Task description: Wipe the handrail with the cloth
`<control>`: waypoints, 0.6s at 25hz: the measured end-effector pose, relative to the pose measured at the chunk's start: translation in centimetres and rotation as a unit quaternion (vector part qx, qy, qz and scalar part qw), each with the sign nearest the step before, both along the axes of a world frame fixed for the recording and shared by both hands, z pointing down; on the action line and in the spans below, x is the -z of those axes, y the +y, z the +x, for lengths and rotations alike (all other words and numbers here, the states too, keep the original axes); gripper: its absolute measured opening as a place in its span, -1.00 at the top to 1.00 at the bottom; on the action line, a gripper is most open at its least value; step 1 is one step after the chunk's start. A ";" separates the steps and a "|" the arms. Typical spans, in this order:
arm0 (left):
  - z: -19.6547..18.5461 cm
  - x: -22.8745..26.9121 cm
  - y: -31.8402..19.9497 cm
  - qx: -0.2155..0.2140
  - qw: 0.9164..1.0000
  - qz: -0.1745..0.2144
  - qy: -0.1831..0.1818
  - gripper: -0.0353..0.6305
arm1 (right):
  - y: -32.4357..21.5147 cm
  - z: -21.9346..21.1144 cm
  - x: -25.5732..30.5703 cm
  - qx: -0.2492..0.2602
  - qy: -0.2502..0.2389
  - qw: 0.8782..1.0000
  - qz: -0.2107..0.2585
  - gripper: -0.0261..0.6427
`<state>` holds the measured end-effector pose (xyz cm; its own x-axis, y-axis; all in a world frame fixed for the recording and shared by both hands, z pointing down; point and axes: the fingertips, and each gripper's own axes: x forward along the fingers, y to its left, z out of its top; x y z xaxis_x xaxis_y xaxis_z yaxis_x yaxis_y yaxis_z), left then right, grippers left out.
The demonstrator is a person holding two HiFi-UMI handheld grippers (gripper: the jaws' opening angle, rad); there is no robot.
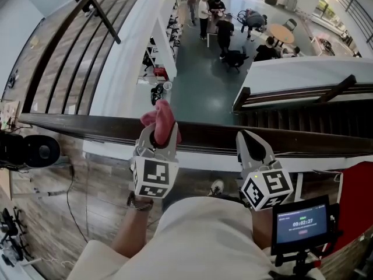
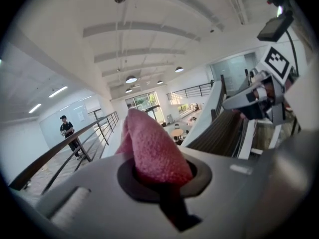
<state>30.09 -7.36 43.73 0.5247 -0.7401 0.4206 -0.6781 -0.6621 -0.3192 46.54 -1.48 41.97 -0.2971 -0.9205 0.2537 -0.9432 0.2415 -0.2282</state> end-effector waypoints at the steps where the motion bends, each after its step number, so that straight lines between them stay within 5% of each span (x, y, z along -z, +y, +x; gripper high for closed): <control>1: 0.2 -0.4 0.0 0.002 1.000 -0.003 -0.004 0.80 | 0.0 -0.1 -0.1 0.001 0.002 1.000 -0.001 0.91; 15: 1.3 -0.8 0.3 -0.010 1.000 -0.022 -0.007 0.80 | 0.0 0.1 -0.2 -0.001 -0.008 1.000 -0.007 0.91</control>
<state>31.41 -7.09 44.54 0.5334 -0.7103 0.4592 -0.6605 -0.6890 -0.2985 46.65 -1.43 42.21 -0.2990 -0.9175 0.2623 -0.9398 0.2355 -0.2476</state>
